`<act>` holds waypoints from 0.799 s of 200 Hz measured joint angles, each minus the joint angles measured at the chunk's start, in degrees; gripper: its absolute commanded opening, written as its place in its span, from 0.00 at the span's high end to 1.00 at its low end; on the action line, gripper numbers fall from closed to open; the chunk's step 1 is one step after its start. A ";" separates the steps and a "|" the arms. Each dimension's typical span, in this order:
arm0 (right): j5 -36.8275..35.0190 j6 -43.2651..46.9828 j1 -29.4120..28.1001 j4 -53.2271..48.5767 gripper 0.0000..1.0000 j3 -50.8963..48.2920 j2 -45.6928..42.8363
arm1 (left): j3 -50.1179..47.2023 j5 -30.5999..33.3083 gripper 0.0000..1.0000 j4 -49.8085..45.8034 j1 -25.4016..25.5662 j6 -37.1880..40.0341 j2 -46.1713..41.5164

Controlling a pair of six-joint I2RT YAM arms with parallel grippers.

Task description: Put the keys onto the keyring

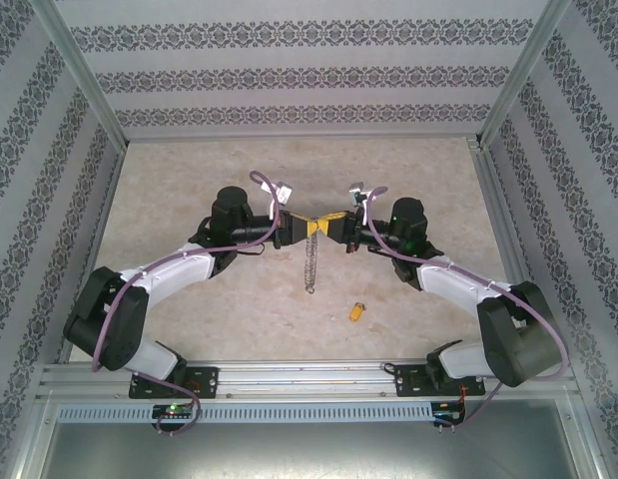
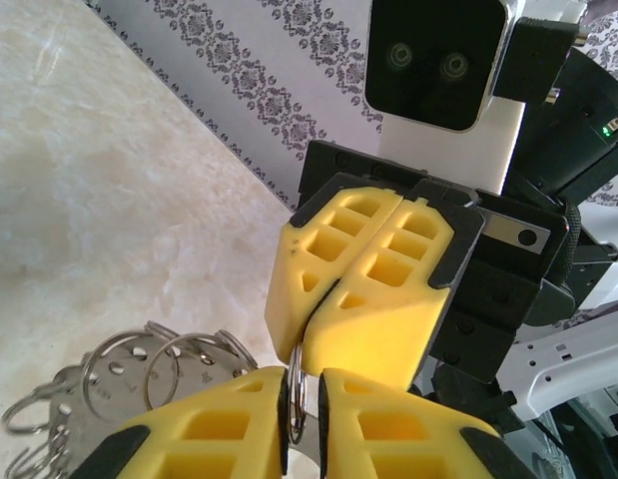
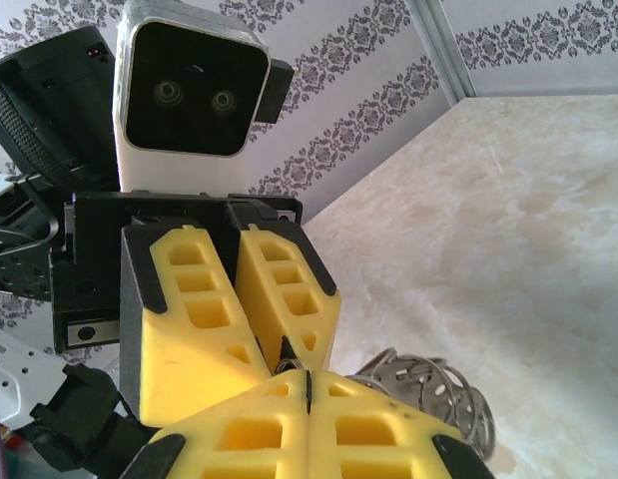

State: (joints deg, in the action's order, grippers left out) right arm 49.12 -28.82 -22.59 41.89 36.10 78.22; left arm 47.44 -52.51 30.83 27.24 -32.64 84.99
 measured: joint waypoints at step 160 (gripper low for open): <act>-1.29 -2.95 3.78 1.14 0.60 -2.58 -0.79 | 0.11 0.46 1.00 -6.21 0.00 6.91 -0.33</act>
State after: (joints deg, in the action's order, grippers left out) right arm 47.83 -31.77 -18.81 43.03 33.52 77.43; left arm 47.55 -52.05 24.62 27.24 -25.74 84.66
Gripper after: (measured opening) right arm 0.376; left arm 0.051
